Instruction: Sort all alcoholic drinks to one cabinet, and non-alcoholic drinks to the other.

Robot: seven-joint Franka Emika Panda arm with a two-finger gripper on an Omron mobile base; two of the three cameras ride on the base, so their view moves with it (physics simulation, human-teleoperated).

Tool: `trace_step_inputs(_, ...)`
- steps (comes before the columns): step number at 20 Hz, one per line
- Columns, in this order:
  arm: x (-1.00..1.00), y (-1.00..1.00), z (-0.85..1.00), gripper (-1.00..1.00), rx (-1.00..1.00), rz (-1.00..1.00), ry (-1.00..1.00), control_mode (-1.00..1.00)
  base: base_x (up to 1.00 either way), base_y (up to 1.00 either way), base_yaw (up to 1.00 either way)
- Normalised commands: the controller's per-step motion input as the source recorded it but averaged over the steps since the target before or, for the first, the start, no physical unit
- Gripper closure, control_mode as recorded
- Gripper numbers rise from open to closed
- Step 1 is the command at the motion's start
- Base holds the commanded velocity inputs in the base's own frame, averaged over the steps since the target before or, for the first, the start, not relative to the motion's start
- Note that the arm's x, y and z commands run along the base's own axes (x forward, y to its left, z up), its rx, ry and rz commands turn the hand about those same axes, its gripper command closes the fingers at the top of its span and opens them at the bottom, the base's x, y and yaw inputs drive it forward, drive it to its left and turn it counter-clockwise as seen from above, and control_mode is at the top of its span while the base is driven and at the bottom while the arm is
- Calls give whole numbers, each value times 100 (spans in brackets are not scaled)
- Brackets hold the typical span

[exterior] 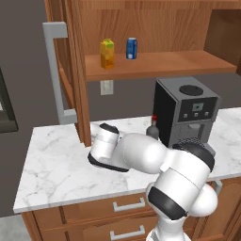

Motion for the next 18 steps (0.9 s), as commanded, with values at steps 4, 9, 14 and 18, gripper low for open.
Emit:
trace_step_inputs(4,0,-1,0,-100,-3,-1,0,-100,0,0,0)
trace_step_inputs(9,6,0,0,-100,-2,0,0,-100,0,0,0)
trace_step_inputs(14,5,0,0,-100,-2,0,0,-100,0,0,0)
trace_step_inputs(18,4,-1,0,-100,-2,0,0,-100,0,0,0)
